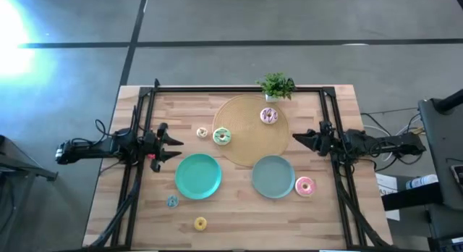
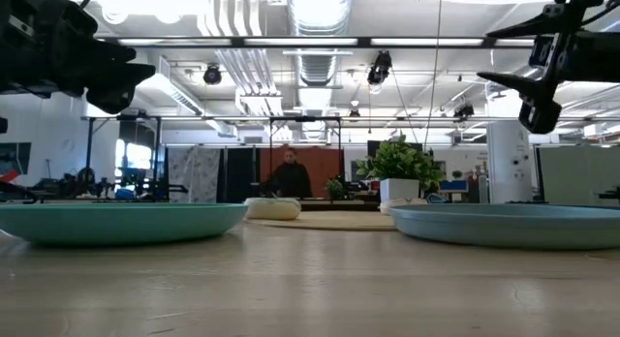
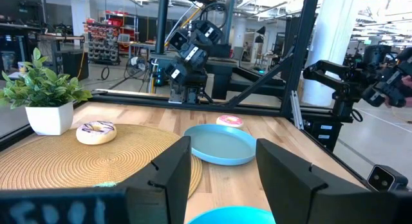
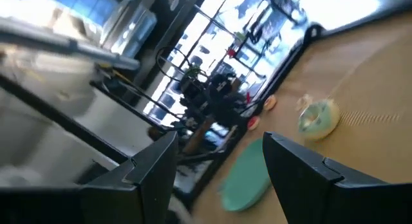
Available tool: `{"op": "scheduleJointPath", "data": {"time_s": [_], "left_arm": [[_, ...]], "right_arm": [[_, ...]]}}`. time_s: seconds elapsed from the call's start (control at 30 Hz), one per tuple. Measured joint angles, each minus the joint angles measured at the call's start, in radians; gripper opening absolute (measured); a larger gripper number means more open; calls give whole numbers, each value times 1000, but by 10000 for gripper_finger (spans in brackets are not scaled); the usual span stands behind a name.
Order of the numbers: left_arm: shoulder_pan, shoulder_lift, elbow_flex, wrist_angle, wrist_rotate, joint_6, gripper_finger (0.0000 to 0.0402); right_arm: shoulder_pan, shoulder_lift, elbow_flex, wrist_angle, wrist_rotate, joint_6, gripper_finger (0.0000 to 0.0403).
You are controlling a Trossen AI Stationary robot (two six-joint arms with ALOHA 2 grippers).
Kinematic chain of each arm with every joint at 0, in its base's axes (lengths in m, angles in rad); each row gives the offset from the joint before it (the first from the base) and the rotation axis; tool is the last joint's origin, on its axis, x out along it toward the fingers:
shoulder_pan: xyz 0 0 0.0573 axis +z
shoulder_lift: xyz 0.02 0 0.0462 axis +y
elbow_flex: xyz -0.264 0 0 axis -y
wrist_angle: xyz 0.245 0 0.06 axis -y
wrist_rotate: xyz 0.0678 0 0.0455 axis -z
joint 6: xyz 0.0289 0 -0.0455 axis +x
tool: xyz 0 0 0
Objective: Pick & Place donuts
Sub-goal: Put the large pink donut on the gray plate
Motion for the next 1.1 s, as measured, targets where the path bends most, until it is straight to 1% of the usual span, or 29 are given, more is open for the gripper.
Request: {"op": "scheduleJointPath", "data": {"time_s": [0.07, 0.3, 0.5, 0.6, 0.7, 0.73, 0.8, 0.9, 1.0, 1.1], "left_arm": [[0, 0, 0, 0, 0, 0, 149], [0, 0, 0, 0, 0, 0, 149], [0, 0, 0, 0, 0, 0, 149], [0, 0, 0, 0, 0, 0, 149], [0, 0, 0, 0, 0, 0, 149], [0, 0, 0, 0, 0, 0, 149], [0, 0, 0, 0, -1, 0, 149], [0, 1, 0, 0, -2, 0, 149], [0, 2, 0, 1, -4, 0, 149], [0, 3, 0, 1, -4, 0, 149]], "right_arm": [[0, 0, 0, -11, 0, 58, 219], [0, 4, 0, -28, 34, 40, 219], [-1, 6, 0, -25, 50, 116, 219], [-1, 7, 1, -65, 46, 178, 219], [0, 17, 2, -173, -2, 283, 219], [0, 31, 7, -186, -30, 297, 219], [0, 74, 44, -278, -92, 344, 219], [3, 155, 153, -564, -173, 370, 219], [3, 269, 289, -834, -218, 339, 219], [3, 403, 412, -990, -269, 272, 219]]}}
